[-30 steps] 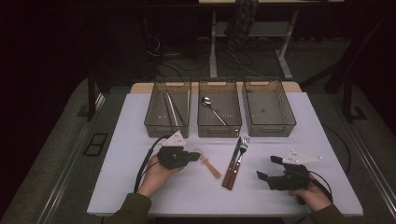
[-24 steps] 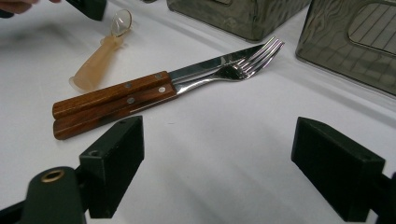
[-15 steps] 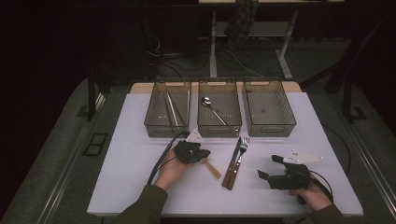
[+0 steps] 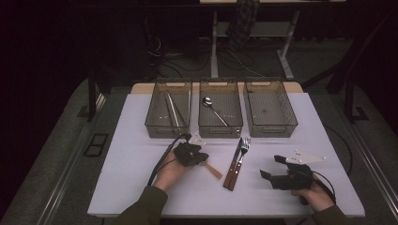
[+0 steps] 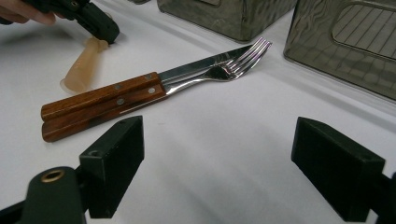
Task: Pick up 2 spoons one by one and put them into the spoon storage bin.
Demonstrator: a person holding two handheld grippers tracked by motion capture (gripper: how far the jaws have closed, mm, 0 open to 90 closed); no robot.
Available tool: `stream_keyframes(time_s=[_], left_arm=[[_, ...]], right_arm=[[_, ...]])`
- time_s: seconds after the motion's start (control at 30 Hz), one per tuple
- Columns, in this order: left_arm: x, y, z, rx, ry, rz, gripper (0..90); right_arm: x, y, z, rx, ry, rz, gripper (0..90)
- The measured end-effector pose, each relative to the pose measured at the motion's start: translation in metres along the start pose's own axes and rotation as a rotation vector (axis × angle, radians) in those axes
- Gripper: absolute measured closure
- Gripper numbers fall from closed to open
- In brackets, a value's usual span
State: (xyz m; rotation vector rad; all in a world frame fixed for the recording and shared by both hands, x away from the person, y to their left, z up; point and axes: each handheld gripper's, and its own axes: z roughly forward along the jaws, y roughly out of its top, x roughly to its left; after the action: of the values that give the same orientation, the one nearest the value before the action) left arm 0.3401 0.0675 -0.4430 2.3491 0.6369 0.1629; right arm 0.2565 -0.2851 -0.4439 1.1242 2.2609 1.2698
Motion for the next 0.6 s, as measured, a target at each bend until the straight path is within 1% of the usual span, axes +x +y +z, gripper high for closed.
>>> stream_keyframes(time_s=[0.07,0.2,0.3,0.37,0.4,0.53,0.6], left_arm=[[-0.001,-0.003,-0.003,0.009,-0.002,0.004,89.5],[-0.001,-0.009,-0.011,0.014,-0.014,-0.005,89.5],[-0.001,-0.013,-0.015,0.028,-0.027,-0.008,89.4],[-0.002,-0.016,-0.017,0.029,-0.032,-0.020,89.5],[-0.002,-0.017,-0.018,0.035,-0.036,-0.016,89.5],[-0.005,-0.023,-0.024,0.042,-0.038,-0.016,89.4],[-0.006,-0.026,-0.027,0.044,-0.040,-0.023,89.4]], right_arm=[[0.000,0.000,0.000,0.000,-0.001,0.000,16.9],[0.000,0.000,0.000,0.000,-0.001,0.000,16.9],[0.000,0.000,0.000,0.002,-0.001,-0.001,16.9],[0.000,0.000,0.000,0.003,-0.002,0.000,16.9],[0.000,0.000,0.000,0.002,-0.002,0.000,16.9],[-0.001,-0.001,0.000,0.004,-0.003,0.001,16.9],[-0.001,-0.001,0.000,0.005,-0.002,0.002,16.9]])
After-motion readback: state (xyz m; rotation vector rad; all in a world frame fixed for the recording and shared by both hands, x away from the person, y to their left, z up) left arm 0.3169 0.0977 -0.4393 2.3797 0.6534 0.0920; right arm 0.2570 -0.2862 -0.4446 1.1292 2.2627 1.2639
